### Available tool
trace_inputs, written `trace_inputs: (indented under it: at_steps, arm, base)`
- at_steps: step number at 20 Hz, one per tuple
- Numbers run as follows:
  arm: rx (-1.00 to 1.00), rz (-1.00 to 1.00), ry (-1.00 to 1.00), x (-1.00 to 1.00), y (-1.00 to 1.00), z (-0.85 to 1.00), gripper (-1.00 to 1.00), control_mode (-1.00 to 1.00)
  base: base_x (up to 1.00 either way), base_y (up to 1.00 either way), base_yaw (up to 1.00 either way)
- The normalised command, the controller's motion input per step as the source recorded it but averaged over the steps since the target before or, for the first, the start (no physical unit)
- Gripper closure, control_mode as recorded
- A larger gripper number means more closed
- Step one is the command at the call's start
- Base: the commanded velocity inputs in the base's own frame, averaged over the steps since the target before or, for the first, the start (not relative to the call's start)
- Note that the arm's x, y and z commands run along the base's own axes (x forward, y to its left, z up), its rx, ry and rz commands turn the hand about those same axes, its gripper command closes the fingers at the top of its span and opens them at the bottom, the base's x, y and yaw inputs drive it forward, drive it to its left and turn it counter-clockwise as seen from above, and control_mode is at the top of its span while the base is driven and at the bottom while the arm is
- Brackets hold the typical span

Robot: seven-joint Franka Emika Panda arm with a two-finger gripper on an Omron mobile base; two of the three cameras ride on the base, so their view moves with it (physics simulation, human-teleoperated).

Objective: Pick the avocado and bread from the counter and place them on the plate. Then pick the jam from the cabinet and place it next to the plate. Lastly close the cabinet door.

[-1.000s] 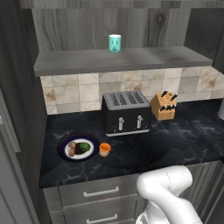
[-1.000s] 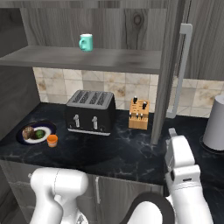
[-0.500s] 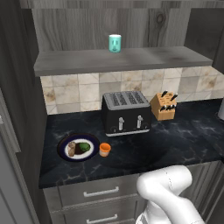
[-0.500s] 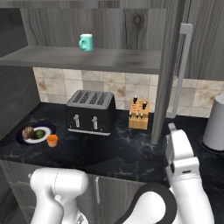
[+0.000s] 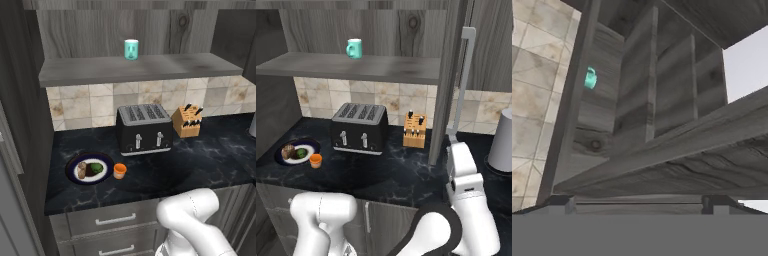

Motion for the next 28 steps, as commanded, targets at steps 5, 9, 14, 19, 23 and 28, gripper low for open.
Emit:
trace_inputs:
  at_steps: [5,9,14,19,23,28]
  arm:
    - [-0.07,0.00,-0.15,0.00,0.00,0.26,-1.00,-1.00]
    - [-0.15,0.00,-0.15,0.00,0.06,0.23,-1.00,-1.00]
    - [-0.18,0.00,-0.16,0.00,0.13,0.22,-1.00,-1.00]
    - [-0.19,0.00,-0.13,0.03,0.20,0.18,-1.00,-1.00]
    - [-0.24,0.00,-0.06,0.31,0.33,0.03,-1.00,-1.00]
    - [-0.23,0.00,-0.01,0.38,0.33,0.07,-1.00,-1.00]
  base:
    - [0.00,0.00,0.00]
    - [0.00,0.00,0.00]
    - [0.00,0.00,0.00]
    - [0.00,0.00,0.00]
    - [0.00,0.00,0.00]
    - [0.00,0.00,0.00]
